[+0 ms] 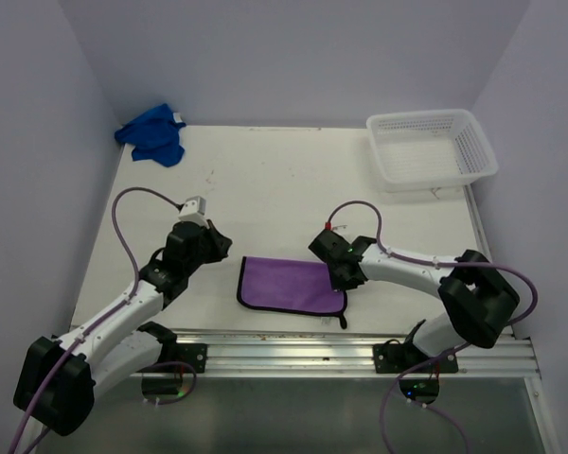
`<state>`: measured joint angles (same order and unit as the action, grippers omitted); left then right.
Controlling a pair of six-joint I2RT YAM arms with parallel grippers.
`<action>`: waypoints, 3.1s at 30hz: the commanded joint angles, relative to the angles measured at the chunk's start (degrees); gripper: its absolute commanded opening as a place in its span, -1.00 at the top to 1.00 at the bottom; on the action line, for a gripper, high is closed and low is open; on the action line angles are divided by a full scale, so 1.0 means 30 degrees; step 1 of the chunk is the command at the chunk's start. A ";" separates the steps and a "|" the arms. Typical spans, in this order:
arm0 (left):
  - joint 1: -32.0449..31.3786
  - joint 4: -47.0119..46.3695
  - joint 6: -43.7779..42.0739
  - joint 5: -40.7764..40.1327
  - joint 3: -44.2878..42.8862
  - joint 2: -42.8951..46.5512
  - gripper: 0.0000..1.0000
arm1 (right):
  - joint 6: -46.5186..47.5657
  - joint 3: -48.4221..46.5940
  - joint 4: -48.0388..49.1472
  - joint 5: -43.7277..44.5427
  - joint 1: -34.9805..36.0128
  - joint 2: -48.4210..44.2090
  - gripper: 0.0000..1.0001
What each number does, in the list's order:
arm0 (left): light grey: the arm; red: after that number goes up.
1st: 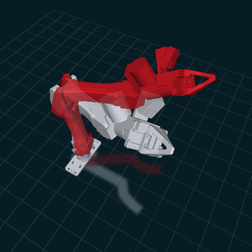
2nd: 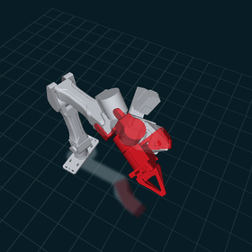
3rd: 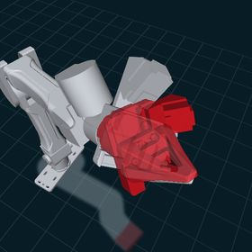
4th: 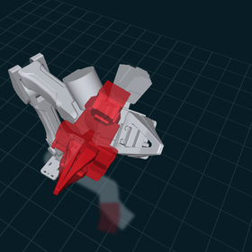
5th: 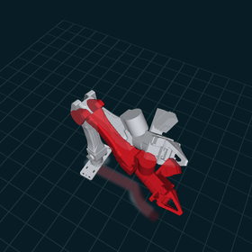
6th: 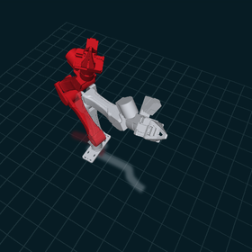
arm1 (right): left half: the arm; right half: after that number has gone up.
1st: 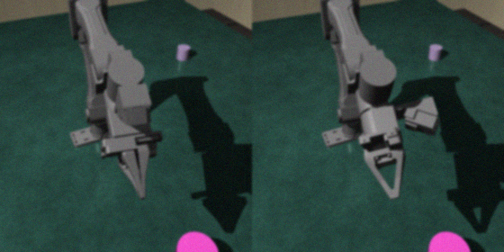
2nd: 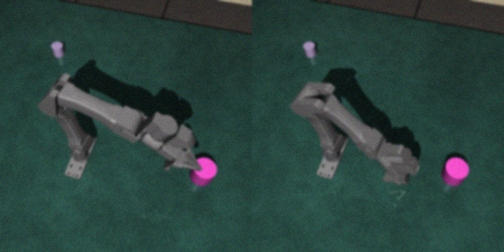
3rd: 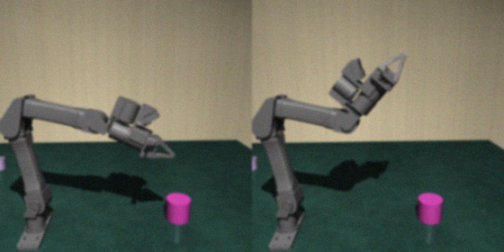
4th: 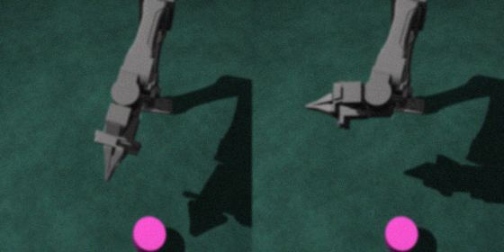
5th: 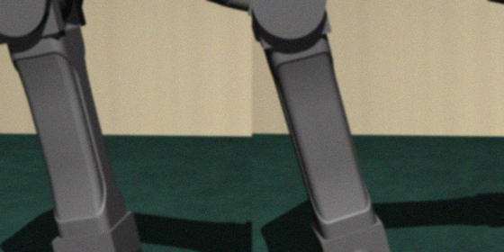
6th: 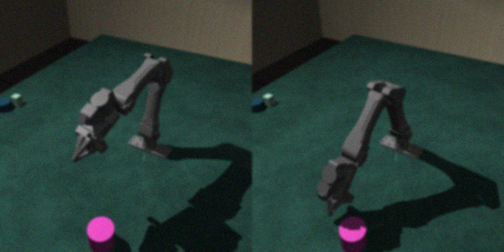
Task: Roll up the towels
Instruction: Fold the towel
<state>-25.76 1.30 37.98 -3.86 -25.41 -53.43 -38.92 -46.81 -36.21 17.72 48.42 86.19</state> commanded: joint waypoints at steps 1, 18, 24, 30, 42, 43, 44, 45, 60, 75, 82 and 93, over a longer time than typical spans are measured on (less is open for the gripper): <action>0.0119 -0.0836 -0.0237 0.0318 0.0001 0.0145 0.98 | 0.1047 -0.0423 -0.2490 0.1127 -0.0700 -0.1540 1.00; -0.1314 -0.6585 0.1843 0.2898 0.2669 -0.3663 1.00 | 0.2425 -0.3498 -0.3636 -0.2211 -0.1786 -0.3771 1.00; -0.2165 -0.7260 0.2107 0.2576 0.2786 -0.5040 1.00 | 0.1957 -0.4758 -0.2640 -0.4113 -0.1640 -0.2776 1.00; -0.2166 -0.6880 0.1639 0.1961 0.2933 -0.5159 1.00 | 0.1547 -0.5666 -0.1877 -0.5026 -0.1347 -0.1634 1.00; -0.2166 -0.3455 0.1023 -0.0059 0.2231 -0.2467 1.00 | 0.1371 -0.6605 -0.2257 -0.3709 -0.1083 -0.0636 1.00; -0.2166 -0.2407 0.1081 -0.0729 0.1881 -0.1826 1.00 | 0.1371 -0.6576 -0.2228 -0.3679 -0.1112 -0.0548 1.00; -0.2166 -0.1758 0.1313 -0.1258 0.1733 -0.1529 1.00 | 0.1342 -0.6576 -0.2199 -0.3707 -0.1083 -0.0518 1.00; -0.2166 -0.1172 0.1432 -0.1582 0.1615 -0.1236 1.00 | 0.1341 -0.6547 -0.2170 -0.3708 -0.1083 -0.0460 1.00; -0.2137 0.5074 0.2780 -0.2759 -0.0203 -0.1585 1.00 | 0.1254 -0.7103 -0.2346 -0.2770 -0.1083 0.0331 1.00; -0.2166 0.1443 0.3338 0.0231 0.1088 -0.3575 1.00 | 0.1283 -0.7659 -0.1261 -0.4997 -0.0790 0.0916 1.00; -0.2166 0.1032 0.3337 0.0261 0.0910 -0.3987 1.00 | 0.1049 -0.8536 -0.1087 -0.5406 -0.0059 0.1706 1.00; -0.2166 0.0738 0.3455 0.0290 0.1350 -0.3840 1.00 | 0.0609 -1.0705 -0.1056 -0.5671 0.1494 0.3933 1.00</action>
<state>-32.03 6.61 47.46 -3.51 -21.52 -65.28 -36.10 -75.44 -40.64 1.93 51.53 96.57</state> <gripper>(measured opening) 0.005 0.021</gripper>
